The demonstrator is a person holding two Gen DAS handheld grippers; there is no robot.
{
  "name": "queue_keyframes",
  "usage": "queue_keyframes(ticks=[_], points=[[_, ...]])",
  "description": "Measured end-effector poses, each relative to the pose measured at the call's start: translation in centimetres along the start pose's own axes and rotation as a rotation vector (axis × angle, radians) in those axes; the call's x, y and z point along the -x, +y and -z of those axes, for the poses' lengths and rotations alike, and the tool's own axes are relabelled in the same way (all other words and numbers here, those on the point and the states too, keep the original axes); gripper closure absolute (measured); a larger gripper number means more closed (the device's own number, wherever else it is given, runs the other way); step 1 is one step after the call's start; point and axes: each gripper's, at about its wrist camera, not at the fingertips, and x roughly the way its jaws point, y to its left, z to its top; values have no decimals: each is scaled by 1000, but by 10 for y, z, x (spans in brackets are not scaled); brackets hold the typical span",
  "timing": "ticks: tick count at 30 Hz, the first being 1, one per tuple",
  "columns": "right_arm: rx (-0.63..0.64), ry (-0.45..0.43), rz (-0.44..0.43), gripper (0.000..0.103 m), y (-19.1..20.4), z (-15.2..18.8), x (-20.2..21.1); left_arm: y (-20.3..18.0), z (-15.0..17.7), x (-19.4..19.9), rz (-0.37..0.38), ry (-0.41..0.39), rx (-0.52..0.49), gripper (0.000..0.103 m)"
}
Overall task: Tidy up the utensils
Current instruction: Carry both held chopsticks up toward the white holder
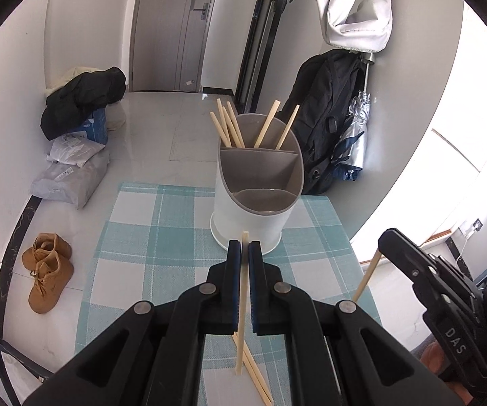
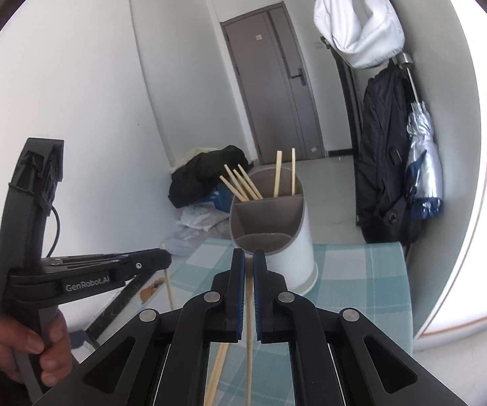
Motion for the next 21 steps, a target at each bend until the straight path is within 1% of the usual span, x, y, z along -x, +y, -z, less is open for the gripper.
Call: queue_keyframes(ticks=[4, 10, 11, 13, 21], points=[[-5, 11, 8, 99, 1, 1, 1, -1, 1, 0, 6, 6, -24, 102], [-8, 2, 29, 99, 2, -2, 4, -2, 0, 6, 26, 14, -59, 102], [-8, 2, 32, 99, 2, -3, 4, -2, -1, 6, 39, 22, -65, 102], [-12, -1, 34, 99, 1, -5, 4, -2, -2, 5, 28, 33, -85, 102], [-35, -16, 43, 99, -3, -15, 2, -3, -10, 6, 72, 72, -120, 102]])
